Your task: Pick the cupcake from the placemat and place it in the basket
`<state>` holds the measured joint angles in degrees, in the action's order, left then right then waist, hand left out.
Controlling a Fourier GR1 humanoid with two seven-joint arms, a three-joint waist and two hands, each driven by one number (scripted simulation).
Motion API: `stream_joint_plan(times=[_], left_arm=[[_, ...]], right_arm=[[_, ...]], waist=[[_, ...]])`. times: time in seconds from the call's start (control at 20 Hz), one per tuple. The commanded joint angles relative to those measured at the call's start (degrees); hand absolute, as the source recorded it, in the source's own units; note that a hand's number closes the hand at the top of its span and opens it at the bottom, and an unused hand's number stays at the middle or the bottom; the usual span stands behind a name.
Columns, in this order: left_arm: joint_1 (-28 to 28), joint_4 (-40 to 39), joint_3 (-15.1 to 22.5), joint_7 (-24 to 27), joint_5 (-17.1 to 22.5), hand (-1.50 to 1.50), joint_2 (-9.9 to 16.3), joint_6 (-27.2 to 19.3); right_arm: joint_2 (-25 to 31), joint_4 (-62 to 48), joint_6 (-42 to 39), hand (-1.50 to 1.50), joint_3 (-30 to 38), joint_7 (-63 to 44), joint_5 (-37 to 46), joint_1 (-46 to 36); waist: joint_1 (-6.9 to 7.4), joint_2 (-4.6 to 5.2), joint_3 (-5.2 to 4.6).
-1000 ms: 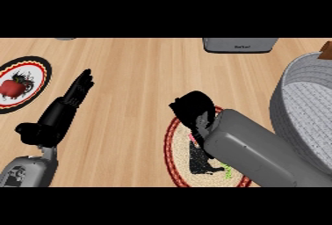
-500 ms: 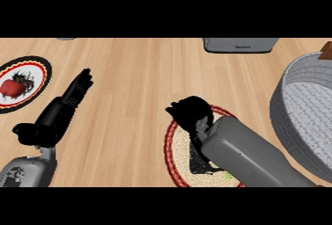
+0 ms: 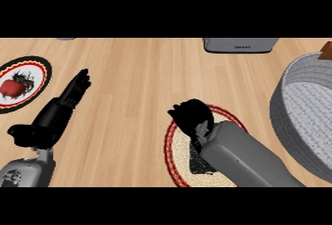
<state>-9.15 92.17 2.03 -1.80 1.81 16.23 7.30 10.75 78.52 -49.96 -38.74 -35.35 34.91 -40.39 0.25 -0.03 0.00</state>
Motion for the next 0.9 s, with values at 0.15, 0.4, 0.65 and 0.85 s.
stream_joint_plan(times=[0.15,0.4,0.65,0.85], left_arm=[[0.26,-0.96,1.07,2.10,-3.70,0.00,-3.46,-1.55],[-2.00,-4.22,-2.82,1.68,-1.32,0.00,-1.42,2.36],[1.29,0.11,-3.41,0.53,-1.28,0.00,-1.54,3.35],[2.56,-2.43,-1.39,5.09,-5.37,0.00,-4.56,0.78]], right_arm=[[-3.36,-2.76,-2.75,-1.50,0.06,0.71,5.99,1.47],[-2.54,-3.09,0.38,-1.50,-1.95,5.01,11.98,5.31],[-3.28,-5.21,-0.93,-1.50,0.11,7.03,15.37,5.65],[-1.00,-5.18,2.19,-1.50,-1.03,9.48,19.34,9.01]], waist=[[-0.03,0.04,0.00],[-0.08,0.06,0.00],[0.07,0.01,0.00],[-0.07,0.01,0.00]])
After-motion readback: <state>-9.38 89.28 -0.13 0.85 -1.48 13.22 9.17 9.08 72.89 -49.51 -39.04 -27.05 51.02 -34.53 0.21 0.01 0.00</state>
